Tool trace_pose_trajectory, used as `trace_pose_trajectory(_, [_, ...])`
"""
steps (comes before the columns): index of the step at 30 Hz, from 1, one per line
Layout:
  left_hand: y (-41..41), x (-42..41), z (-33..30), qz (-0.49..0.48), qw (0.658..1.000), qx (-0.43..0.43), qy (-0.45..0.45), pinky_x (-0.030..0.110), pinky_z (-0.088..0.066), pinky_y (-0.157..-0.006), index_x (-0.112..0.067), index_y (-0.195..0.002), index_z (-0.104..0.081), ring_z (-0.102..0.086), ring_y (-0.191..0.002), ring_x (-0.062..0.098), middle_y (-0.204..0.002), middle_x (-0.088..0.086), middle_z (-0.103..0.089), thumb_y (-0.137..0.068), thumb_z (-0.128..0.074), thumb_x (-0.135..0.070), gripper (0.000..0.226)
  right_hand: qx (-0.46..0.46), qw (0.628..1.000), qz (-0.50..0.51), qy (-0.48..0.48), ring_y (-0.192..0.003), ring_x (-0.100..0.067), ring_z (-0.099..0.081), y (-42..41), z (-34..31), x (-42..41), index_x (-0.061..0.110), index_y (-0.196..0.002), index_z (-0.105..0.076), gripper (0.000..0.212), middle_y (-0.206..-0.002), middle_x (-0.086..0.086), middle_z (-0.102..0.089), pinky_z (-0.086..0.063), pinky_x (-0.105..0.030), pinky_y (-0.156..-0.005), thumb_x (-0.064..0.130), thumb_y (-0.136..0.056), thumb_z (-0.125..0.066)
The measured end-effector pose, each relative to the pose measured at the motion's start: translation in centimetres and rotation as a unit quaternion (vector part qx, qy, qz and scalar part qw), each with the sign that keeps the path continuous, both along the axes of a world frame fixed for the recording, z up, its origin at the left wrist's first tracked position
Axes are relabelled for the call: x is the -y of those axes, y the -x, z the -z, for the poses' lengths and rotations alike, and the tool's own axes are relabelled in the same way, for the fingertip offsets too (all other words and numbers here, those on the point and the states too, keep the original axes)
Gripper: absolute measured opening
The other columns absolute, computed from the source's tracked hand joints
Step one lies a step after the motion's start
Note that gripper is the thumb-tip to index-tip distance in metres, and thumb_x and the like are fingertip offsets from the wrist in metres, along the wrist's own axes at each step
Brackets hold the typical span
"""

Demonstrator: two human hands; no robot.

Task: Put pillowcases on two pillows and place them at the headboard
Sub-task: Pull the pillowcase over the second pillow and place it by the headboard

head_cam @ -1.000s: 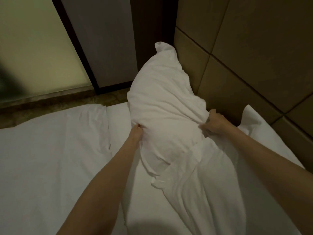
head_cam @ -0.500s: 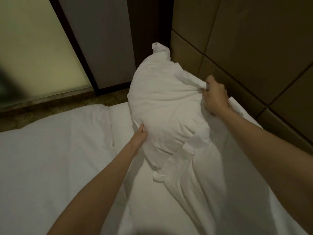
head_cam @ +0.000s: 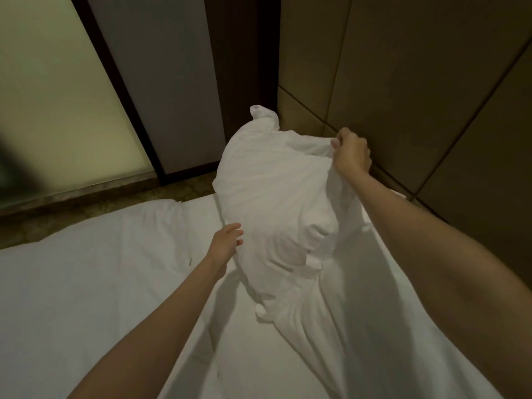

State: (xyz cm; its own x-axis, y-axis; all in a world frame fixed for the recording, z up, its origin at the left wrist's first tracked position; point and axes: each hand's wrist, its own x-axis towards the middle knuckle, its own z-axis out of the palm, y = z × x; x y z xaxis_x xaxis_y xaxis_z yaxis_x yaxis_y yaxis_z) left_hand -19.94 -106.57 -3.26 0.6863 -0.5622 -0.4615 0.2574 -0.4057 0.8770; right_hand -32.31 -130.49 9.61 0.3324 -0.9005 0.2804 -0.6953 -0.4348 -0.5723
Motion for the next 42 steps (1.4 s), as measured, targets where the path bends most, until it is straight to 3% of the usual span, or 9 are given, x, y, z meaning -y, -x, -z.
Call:
trace_pose_trajectory(7, [2.0,-0.4,-1.4,0.003,1.0,0.015,-0.014,0.029,-0.04,-0.083,-0.011,-0.119,-0.059,-0.057,-0.101,0.021,-0.123,0.008,-0.06,-0.096,-0.04,-0.016,0.03,-0.187,0.977,-0.056,-0.08,-0.114,-0.039,-0.051,5.3,1.6,-0.9,0.009,-0.116,-0.05,0.03,-0.128,-0.019,-0.053,-0.038,-0.044,-0.09,0.028,-0.093,-0.051])
trace_pose_trajectory(10, [4.2,-0.4,-2.1,0.0,1.0,0.027,0.003,0.026,-0.04,-0.077,-0.011,-0.113,-0.061,-0.058,-0.094,0.019,-0.115,0.007,-0.062,-0.095,-0.041,-0.014,0.027,-0.213,0.968,-0.045,-0.121,-0.13,-0.04,-0.036,9.6,1.5,-2.3,0.012,-0.138,-0.033,0.075,-0.145,-0.017,-0.037,-0.032,-0.054,-0.101,0.053,-0.081,-0.062])
trace_pose_trajectory(13, [7.1,-1.1,-2.4,0.003,0.999,0.033,0.01,0.026,-0.041,-0.078,-0.009,-0.111,-0.062,-0.059,-0.093,0.02,-0.11,0.008,-0.063,-0.095,-0.038,-0.013,0.029,-0.225,0.944,-0.052,-0.235,-0.13,-0.039,-0.04,15.7,3.6,-4.9,0.016,-0.147,-0.017,0.112,-0.147,-0.017,-0.035,-0.036,-0.055,-0.103,0.068,-0.062,-0.067])
trace_pose_trajectory(16, [9.5,-2.5,-2.2,-0.002,0.999,0.041,0.009,0.027,-0.043,-0.079,-0.006,-0.111,-0.063,-0.059,-0.092,0.021,-0.108,0.01,-0.064,-0.095,-0.036,-0.011,0.032,-0.264,0.937,0.011,-0.23,-0.123,-0.041,-0.047,20.5,6.2,-7.6,0.013,-0.147,-0.015,0.094,-0.141,-0.019,-0.043,-0.042,-0.05,-0.096,0.06,-0.079,-0.059])
trace_pose_trajectory(22, [11.8,-5.2,-3.0,-0.027,0.997,0.068,-0.006,0.031,-0.045,-0.085,-0.007,-0.105,-0.064,-0.059,-0.093,0.023,-0.106,0.009,-0.064,-0.095,-0.033,-0.009,0.032,-0.193,0.98,-0.028,0.029,-0.091,-0.043,-0.06,18.2,2.4,-6.8,0.014,-0.107,-0.043,0.025,-0.103,-0.021,-0.063,-0.04,-0.041,-0.065,0.034,-0.094,-0.048])
trace_pose_trajectory(27, [12.3,-6.2,-4.5,-0.02,0.995,0.093,-0.012,0.03,-0.044,-0.082,-0.01,-0.104,-0.063,-0.059,-0.096,0.023,-0.105,0.007,-0.063,-0.094,-0.034,-0.01,0.031,-0.235,0.971,-0.02,0.031,-0.103,-0.042,-0.055,18.7,3.7,-7.2,0.009,-0.118,-0.044,0.024,-0.117,-0.022,-0.055,-0.041,-0.044,-0.078,0.021,-0.097,-0.042])
trace_pose_trajectory(31, [14.1,-7.2,-4.7,0.013,0.995,0.095,-0.033,0.031,-0.044,-0.084,-0.01,-0.11,-0.063,-0.059,-0.095,0.023,-0.105,0.007,-0.063,-0.094,-0.036,-0.013,0.032,-0.287,0.957,-0.026,-0.014,-0.118,-0.039,-0.044,20.1,4.5,-8.7,0.01,-0.137,-0.031,0.048,-0.135,-0.021,-0.04,-0.036,-0.046,-0.094,0.013,-0.092,-0.045])
trace_pose_trajectory(35, [16.0,-8.1,-5.8,0.012,0.995,0.1,-0.023,0.03,-0.044,-0.08,-0.007,-0.11,-0.063,-0.06,-0.092,0.023,-0.105,0.01,-0.067,-0.094,-0.036,-0.011,0.032,-0.251,0.964,-0.077,0.039,-0.125,-0.036,-0.04,22.0,2.7,-10.8,0.012,-0.137,-0.039,0.048,-0.143,-0.015,-0.039,-0.033,-0.045,-0.1,0.013,-0.09,-0.046])
trace_pose_trajectory(42, [19.2,-12.2,-9.8,0.056,0.991,0.122,0.013,0.023,-0.045,-0.067,-0.008,-0.105,-0.064,-0.062,-0.086,0.021,-0.097,0.009,-0.069,-0.094,-0.033,-0.009,0.032,-0.049,0.994,-0.096,-0.029,-0.106,-0.03,-0.057,26.7,0.0,-17.3,0.008,-0.121,-0.059,0.033,-0.117,-0.013,-0.065,-0.046,-0.038,-0.087,0.008,-0.091,-0.044])
